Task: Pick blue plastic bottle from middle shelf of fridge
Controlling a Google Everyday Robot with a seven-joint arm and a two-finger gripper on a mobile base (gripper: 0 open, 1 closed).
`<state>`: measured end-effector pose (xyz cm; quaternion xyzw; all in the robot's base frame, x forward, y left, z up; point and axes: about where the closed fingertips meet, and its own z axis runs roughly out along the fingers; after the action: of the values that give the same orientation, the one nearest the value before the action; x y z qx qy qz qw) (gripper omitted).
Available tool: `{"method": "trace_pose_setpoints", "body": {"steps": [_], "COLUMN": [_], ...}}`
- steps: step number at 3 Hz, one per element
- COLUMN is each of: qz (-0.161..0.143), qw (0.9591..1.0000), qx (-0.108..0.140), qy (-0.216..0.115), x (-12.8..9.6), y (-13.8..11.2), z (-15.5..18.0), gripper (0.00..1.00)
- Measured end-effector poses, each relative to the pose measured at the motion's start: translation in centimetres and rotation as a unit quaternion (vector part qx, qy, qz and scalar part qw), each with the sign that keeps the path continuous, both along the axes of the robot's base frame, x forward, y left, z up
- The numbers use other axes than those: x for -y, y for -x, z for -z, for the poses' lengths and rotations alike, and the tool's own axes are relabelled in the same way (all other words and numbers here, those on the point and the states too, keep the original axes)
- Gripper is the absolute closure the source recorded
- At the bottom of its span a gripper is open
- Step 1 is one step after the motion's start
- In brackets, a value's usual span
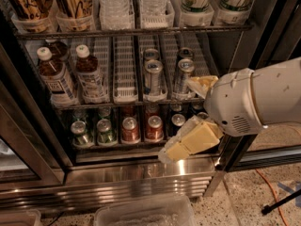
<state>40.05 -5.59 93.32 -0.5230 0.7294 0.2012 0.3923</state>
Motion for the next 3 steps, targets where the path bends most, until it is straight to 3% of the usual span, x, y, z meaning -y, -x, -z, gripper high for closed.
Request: {"method": "trace_pose_setpoints", "body": {"steps": [1,2,3], "qz": [0.0,0.025,0.059], "qw": [1.0,0.9995,0.9966], "qx": [-0.001,0.007,0.019], "qy": [0.0,-0.02,-0.054], "x": [0.0,-0.9,-4.4], "y": [0.0,-0.7,-0.1], "z": [0.0,0.3,1.9], "gripper": [0.0,0.0,0.0]}}
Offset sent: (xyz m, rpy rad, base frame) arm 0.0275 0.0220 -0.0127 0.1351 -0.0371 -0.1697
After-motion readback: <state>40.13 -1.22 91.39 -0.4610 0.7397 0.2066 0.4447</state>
